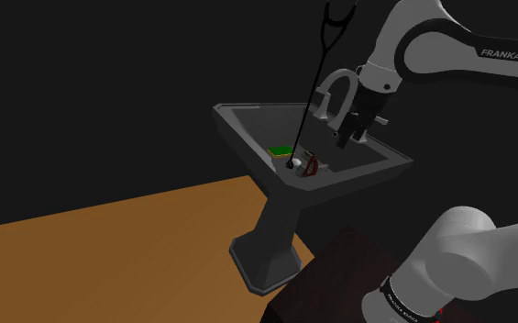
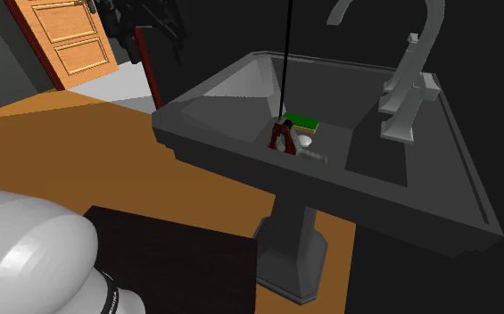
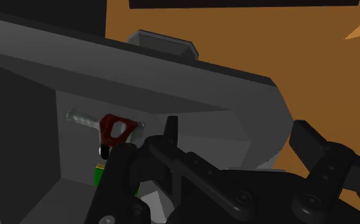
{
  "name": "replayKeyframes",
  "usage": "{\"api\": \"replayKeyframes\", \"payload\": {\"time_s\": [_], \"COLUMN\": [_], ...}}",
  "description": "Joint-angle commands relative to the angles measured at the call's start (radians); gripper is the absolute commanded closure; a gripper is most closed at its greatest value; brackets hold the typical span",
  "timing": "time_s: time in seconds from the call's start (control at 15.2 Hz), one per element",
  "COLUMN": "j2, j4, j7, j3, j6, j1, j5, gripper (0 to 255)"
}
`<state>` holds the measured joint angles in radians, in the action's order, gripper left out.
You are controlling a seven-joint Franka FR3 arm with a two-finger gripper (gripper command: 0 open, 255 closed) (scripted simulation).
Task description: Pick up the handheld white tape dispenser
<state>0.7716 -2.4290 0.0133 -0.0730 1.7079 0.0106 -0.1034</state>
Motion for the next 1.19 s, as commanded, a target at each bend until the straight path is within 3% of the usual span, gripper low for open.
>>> {"api": "replayKeyframes", "payload": {"time_s": [0.0, 0.59, 1.12], "j2": [0.0, -0.299, -0.605], "j4": [0.0, 0.072, 0.219], "j7": [0.0, 0.123, 0.247], "j3": [0.0, -0.134, -0.234], "j6": [0.0, 0.184, 0.304], "j1": [0.0, -0.033, -0.052], "j5": [0.0, -0.051, -0.026], "gripper": [0, 0, 0]}}
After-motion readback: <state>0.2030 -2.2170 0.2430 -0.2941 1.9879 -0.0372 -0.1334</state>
